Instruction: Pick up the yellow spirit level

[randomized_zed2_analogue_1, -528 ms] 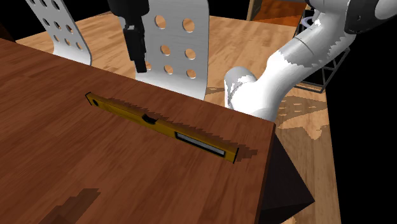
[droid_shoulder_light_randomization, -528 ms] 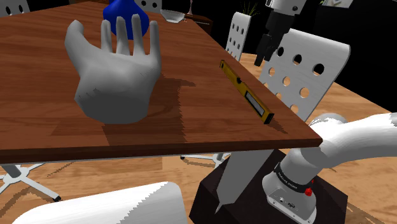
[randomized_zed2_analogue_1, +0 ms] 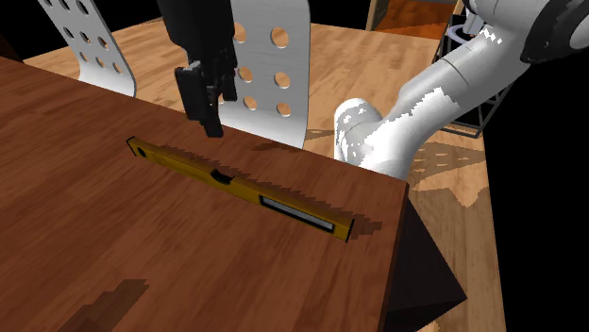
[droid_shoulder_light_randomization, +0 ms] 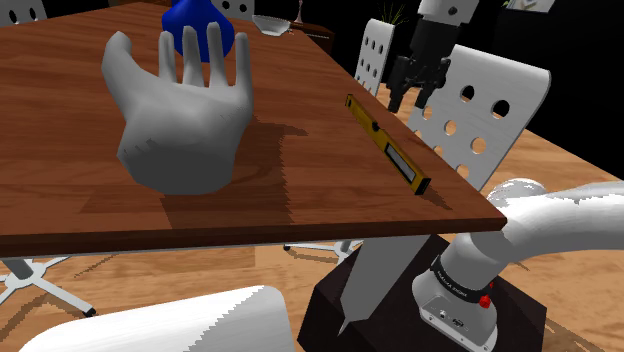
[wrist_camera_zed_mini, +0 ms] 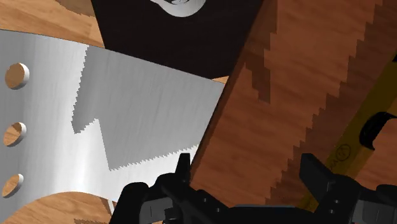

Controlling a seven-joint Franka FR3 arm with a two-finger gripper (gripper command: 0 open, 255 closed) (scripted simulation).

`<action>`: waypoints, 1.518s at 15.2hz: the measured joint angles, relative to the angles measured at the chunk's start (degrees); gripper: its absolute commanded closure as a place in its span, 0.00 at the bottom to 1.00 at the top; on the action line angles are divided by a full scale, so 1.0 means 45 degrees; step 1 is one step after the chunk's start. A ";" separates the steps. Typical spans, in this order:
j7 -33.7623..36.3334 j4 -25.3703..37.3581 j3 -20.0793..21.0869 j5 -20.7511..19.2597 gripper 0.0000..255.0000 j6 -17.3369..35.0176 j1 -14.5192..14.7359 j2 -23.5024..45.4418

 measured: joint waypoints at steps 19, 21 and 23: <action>0.6198 -0.0055 0.3060 0.2930 1.00 0.0631 -0.1022 0.0558; 0.6204 -0.0027 0.3048 0.2912 1.00 0.0623 -0.1028 0.0549; 0.6210 -0.0006 0.3030 0.2895 1.00 0.0598 -0.1032 0.0532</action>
